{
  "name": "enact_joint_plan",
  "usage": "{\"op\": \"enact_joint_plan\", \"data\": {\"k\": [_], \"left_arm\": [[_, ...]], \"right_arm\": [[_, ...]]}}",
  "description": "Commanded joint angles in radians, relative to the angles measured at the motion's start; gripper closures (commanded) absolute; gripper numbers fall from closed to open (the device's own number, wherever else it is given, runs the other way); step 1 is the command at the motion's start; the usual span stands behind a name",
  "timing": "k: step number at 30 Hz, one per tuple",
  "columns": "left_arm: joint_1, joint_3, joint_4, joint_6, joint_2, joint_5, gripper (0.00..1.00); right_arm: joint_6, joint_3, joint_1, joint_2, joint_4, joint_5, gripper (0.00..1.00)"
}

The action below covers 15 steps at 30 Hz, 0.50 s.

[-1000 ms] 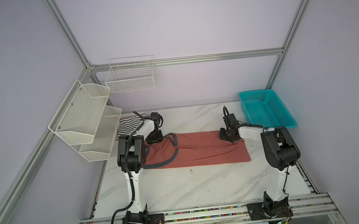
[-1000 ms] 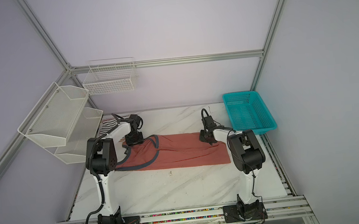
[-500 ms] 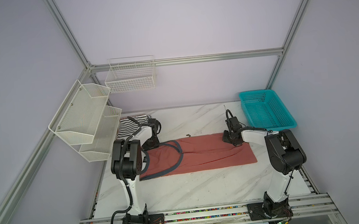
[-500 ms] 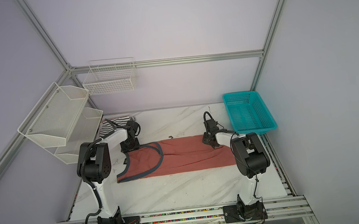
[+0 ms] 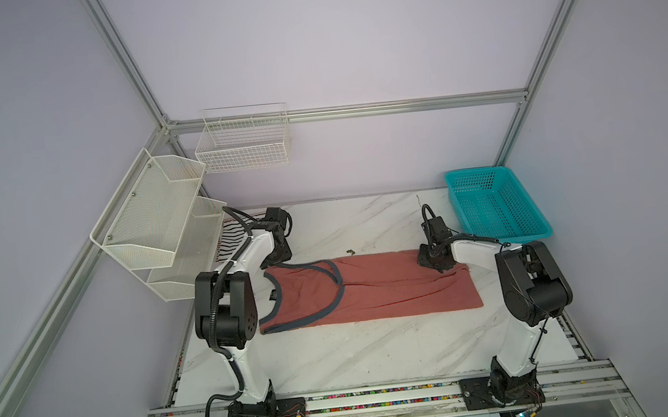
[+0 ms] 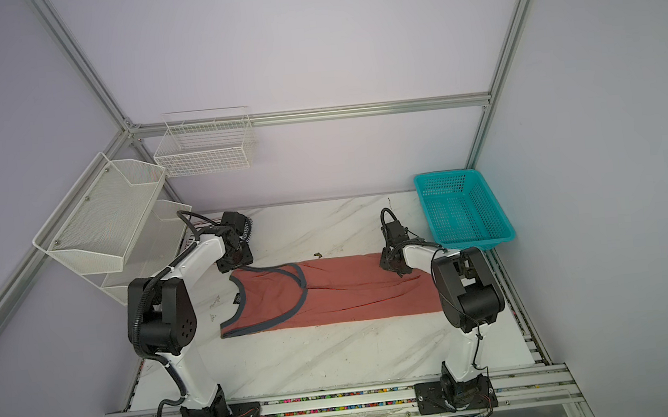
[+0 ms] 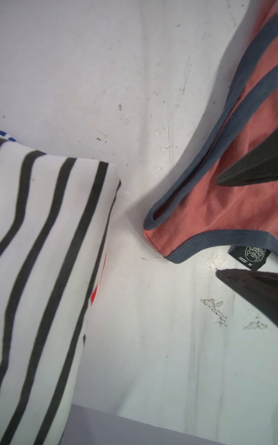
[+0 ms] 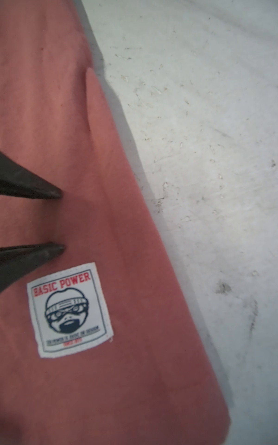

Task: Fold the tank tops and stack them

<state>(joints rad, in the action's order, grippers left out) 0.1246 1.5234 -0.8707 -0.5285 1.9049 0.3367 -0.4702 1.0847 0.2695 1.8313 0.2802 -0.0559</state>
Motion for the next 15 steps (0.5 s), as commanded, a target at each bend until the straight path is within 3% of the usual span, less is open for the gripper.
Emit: {"op": "enact_joint_plan", "data": {"k": [1,15], "left_arm": [[-0.003,0.114,-0.053,0.036,0.062,-0.007,0.46],[-0.03,0.266,-0.076,0.012,0.224,0.009,0.49]], "right_arm": [[0.008,-0.016,-0.001,0.043,0.116,0.009,0.64],[0.015,-0.032,-0.001,0.049,0.111,0.007,0.64]]}}
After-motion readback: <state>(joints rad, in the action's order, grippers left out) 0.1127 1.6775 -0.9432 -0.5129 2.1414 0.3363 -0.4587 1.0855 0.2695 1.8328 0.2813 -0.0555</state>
